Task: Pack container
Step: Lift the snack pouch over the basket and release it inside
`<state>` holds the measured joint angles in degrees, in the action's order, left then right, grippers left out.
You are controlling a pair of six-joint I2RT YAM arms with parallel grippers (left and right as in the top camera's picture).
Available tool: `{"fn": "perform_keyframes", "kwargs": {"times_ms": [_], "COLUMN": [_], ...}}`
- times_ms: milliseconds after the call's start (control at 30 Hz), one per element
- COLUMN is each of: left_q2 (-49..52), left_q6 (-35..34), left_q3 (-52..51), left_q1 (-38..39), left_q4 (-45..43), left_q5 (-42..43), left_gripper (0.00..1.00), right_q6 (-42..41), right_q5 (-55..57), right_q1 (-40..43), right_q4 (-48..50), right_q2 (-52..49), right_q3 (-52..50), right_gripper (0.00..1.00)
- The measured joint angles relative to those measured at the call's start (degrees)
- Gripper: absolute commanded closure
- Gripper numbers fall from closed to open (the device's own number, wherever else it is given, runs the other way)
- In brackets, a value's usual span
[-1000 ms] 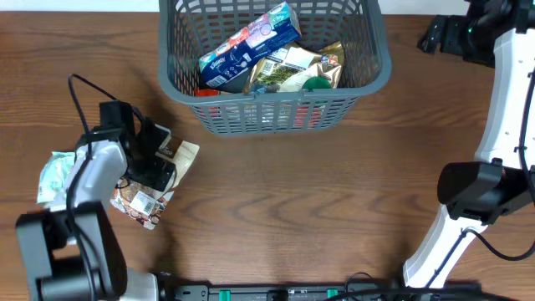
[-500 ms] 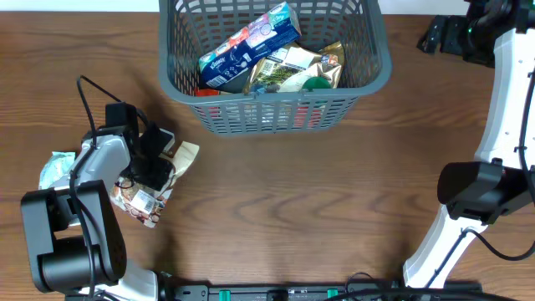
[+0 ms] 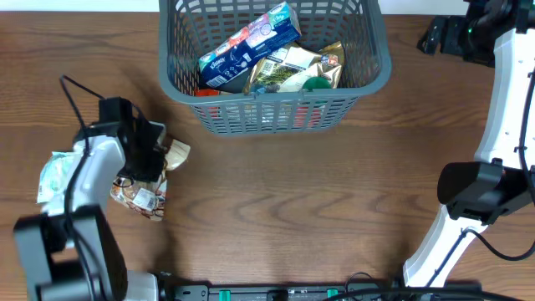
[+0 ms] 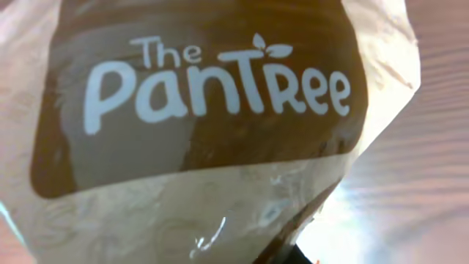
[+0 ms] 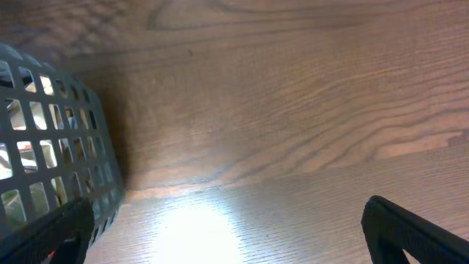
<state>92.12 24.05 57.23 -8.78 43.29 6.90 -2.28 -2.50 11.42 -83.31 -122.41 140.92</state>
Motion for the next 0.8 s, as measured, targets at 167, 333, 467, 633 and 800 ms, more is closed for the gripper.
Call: {"fn": "perform_keyframes", "kwargs": {"times_ms": [167,333,467,633,800], "left_q2": [-4.50,-6.05,-6.05,-6.08,-6.08], "left_q6": [-5.33,-10.82,-14.38,-14.99,-0.09], "left_q3": [11.67,28.68,40.85,51.69,54.64], "left_q1": [0.00,0.00,0.24,2.86,10.75], "left_q4": [9.77,15.67,15.45,10.19,4.20], "left_q5": [0.02,0.22,0.20,0.79,5.97], "left_gripper": [0.94,0.94,0.94,0.94,0.95], "right_q6": [0.15,0.24,0.39,0.42,0.42], "right_q5": [-0.02,-0.02,-0.02,0.00,0.00], "right_q1": [0.00,0.00,0.00,0.00,0.00], "right_q4": [0.02,0.00,0.02,0.00,0.00], "right_q2": [0.00,0.00,0.00,0.00,0.00], "right_q3": [0.00,0.00,0.00,0.00,0.00], "right_gripper": [0.01,0.01,0.01,0.01,0.01]}}
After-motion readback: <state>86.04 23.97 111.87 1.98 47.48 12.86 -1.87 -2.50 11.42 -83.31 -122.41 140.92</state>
